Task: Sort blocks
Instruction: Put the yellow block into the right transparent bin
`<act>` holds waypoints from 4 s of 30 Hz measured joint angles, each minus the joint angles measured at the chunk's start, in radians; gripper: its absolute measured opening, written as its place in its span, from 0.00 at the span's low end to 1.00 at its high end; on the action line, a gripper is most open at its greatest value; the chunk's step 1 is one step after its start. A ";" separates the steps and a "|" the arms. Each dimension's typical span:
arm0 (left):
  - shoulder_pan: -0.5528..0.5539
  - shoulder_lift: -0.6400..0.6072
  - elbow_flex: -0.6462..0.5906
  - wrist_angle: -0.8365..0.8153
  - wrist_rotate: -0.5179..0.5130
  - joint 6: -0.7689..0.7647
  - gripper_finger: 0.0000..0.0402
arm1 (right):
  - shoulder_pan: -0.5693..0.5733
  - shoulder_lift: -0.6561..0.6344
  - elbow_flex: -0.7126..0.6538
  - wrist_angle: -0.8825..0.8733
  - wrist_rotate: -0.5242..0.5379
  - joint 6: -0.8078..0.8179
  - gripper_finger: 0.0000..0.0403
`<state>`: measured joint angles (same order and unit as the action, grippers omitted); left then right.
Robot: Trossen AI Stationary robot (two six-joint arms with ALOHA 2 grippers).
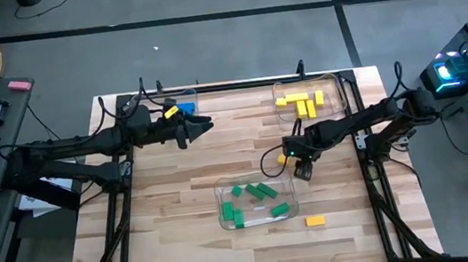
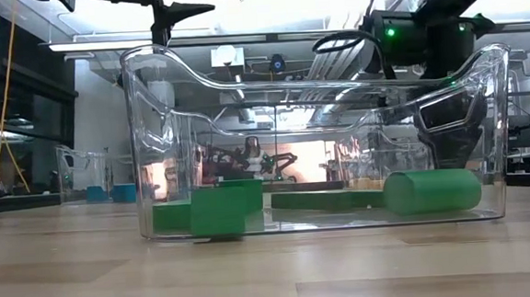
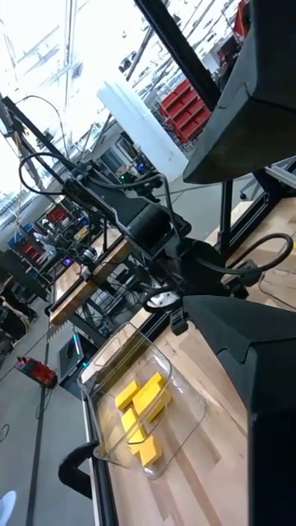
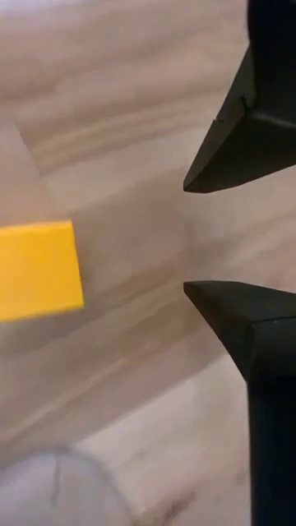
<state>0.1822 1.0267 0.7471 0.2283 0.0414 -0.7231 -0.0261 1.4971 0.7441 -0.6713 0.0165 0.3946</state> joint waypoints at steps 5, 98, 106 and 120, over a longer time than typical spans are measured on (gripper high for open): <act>0.000 0.000 0.000 -0.005 0.000 0.001 0.55 | -0.001 0.000 0.039 0.000 -0.027 0.027 0.45; 0.002 0.000 0.000 -0.105 -0.014 0.080 0.55 | -0.132 -0.401 0.119 -0.006 0.404 0.111 0.32; 0.002 0.000 0.000 -0.104 -0.028 0.080 0.55 | -0.361 -0.389 0.117 -0.107 0.502 0.383 0.51; 0.002 0.000 0.000 -0.104 -0.028 0.072 0.55 | -0.144 -0.512 0.143 -0.045 -0.008 0.373 0.71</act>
<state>0.1837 1.0271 0.7471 0.1238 0.0138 -0.6508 -0.1701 0.9852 0.8875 -0.7162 0.0084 0.7678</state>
